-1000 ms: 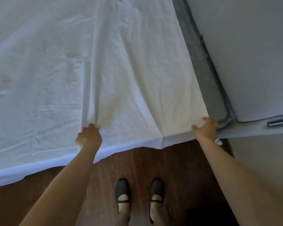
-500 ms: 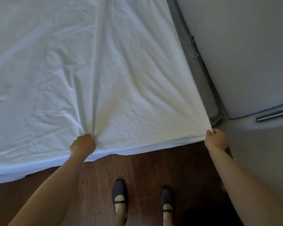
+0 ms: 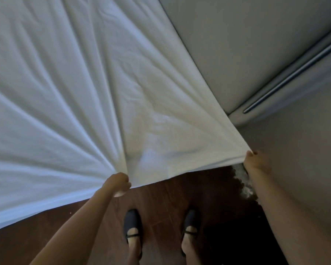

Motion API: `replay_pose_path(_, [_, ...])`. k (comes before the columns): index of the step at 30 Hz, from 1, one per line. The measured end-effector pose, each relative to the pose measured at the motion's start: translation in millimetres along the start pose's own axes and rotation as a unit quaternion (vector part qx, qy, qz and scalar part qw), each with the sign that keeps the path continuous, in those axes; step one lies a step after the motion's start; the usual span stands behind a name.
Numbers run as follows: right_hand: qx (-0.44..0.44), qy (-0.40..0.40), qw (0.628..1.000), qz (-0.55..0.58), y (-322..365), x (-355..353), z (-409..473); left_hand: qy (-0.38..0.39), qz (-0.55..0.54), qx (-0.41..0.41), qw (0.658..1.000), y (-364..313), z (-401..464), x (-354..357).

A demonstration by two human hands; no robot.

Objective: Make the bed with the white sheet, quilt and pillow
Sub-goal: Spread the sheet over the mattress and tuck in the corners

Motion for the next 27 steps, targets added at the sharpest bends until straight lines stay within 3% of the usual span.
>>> replay_pose_path(4, [0.053, -0.005, 0.999, 0.007, -31.4, -4.5, 8.3, 0.022, -0.013, 0.009, 1.0, -12.8, -4.6, 3.6])
replay_pose_path(7, [0.114, 0.086, 0.99, -0.008, -45.9, 4.0, 7.2, 0.052, 0.073, -0.01, 0.996, -14.0, 1.8, -2.3])
replay_pose_path(9, [0.094, 0.143, 0.985, 0.016, -47.0, 11.8, 2.9, -0.011, 0.087, -0.018, 0.996, -22.2, 7.6, -21.2])
replay_pose_path(11, [0.037, 0.152, 0.987, 0.04, -37.3, 16.4, 0.7, -0.123, 0.002, -0.007, 0.992, -40.9, 9.4, -47.1])
replay_pose_path(13, [-0.011, 0.165, 0.986, 0.028, -25.1, 28.1, 3.0, -0.229, -0.043, 0.021, 0.972, -69.0, 4.7, -70.1])
replay_pose_path(15, [-0.038, 0.171, 0.984, 0.025, -6.9, 40.8, 6.0, -0.293, -0.017, 0.058, 0.954, -97.5, 1.4, -85.7])
replay_pose_path(20, [-0.115, 0.129, 0.976, 0.128, 57.3, 57.4, 22.2, -0.275, 0.008, 0.114, 0.955, -145.5, 19.8, -96.1])
replay_pose_path(24, [-0.108, 0.132, 0.975, 0.143, 78.0, 74.0, 45.0, -0.342, 0.095, 0.126, 0.926, -159.4, 27.5, -107.8])
replay_pose_path(27, [-0.084, 0.156, 0.968, 0.176, 80.6, 93.6, 54.7, -0.343, 0.168, 0.173, 0.908, -164.6, 29.7, -100.2])
Point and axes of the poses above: each hand's wrist, its own z-axis towards the middle knuckle, its own x-axis out of the palm, y = z × x, the point moved 7 cm from there along z, towards the middle knuckle, and after that the axes turned 9 degrees about -x, right-handed, at the moved point
